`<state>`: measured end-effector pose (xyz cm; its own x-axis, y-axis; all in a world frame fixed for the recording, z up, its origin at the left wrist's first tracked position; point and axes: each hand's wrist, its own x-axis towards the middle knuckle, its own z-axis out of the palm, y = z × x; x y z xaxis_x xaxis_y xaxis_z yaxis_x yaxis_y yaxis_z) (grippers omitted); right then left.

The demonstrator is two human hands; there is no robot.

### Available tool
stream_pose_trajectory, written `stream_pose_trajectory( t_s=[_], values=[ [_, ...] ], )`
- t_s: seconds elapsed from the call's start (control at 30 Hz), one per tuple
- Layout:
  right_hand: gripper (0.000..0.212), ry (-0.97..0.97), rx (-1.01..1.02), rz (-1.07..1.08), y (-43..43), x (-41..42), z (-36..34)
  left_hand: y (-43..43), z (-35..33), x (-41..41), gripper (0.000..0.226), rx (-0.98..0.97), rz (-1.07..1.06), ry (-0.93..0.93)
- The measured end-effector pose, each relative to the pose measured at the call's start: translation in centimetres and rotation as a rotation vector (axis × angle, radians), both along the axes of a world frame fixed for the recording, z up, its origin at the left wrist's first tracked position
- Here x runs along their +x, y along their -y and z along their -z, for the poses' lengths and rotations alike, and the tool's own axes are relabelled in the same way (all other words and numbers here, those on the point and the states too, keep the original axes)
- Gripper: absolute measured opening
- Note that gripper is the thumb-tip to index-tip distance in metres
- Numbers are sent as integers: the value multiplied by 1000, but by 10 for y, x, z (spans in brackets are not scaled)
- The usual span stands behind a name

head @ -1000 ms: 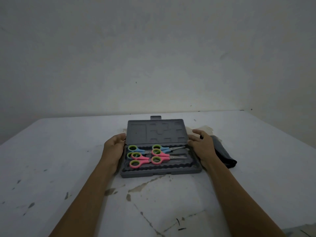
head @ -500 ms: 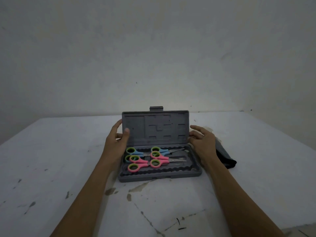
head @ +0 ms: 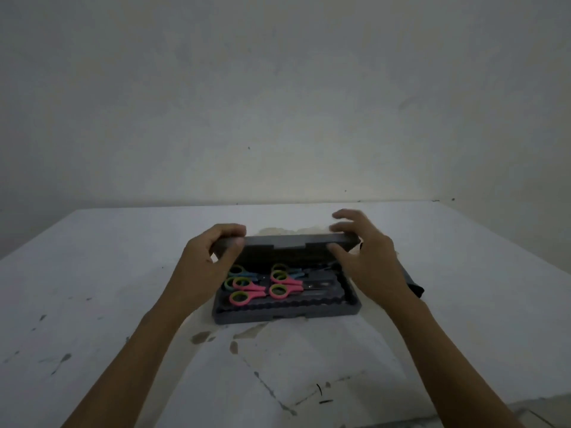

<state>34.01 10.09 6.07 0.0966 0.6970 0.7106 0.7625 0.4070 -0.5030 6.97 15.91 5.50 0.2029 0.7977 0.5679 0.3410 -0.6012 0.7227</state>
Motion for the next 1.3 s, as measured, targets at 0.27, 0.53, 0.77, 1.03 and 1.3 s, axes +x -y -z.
stream_pose_trajectory(
  t_s=[0.27, 0.53, 0.77, 1.03, 1.3],
  values=[
    [35, 480, 63, 15, 22, 6, 40, 24, 22, -21, 25, 48, 91, -241],
    [35, 361, -239, -168, 33, -6, 40, 27, 51, -21, 21, 103, 60, -344],
    [81, 615, -670, 6, 9, -23, 55, 28, 57, -19, 17, 73, 35, -312],
    [76, 632, -629, 28, 5, -22, 52, 28, 57, -17, 14, 34, 26, -292],
    [76, 580, -664, -10, -17, -18, 48, 11, 57, -9, 9, 34, 15, -248]
  ],
)
